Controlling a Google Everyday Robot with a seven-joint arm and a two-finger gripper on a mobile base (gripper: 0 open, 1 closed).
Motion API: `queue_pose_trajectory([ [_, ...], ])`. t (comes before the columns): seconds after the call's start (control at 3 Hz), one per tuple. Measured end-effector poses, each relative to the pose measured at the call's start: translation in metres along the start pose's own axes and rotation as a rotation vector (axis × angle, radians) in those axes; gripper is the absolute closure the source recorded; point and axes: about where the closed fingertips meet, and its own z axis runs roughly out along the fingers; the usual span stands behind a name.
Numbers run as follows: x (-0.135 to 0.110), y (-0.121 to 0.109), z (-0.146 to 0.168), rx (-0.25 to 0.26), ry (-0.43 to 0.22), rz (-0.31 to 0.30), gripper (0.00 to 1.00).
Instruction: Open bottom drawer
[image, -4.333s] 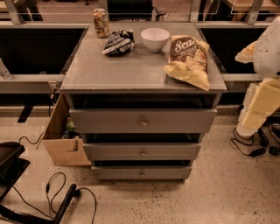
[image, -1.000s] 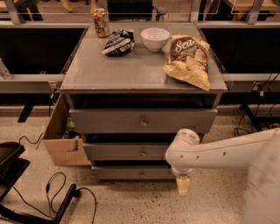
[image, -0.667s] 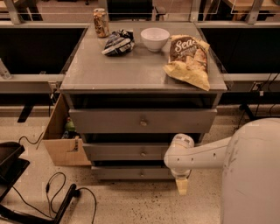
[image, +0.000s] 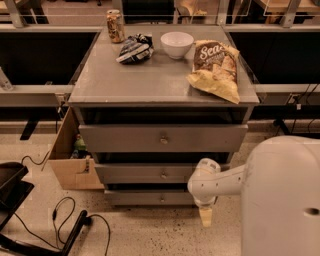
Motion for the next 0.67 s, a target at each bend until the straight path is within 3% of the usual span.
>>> queue_pose_trajectory([
  [0.33, -0.014, 0.003, 0.067, -0.028, -0.078, -0.019, 0.00],
  [0.67, -0.027, -0.005, 0.108, -0.002, -0.131, -0.028, 0.00],
])
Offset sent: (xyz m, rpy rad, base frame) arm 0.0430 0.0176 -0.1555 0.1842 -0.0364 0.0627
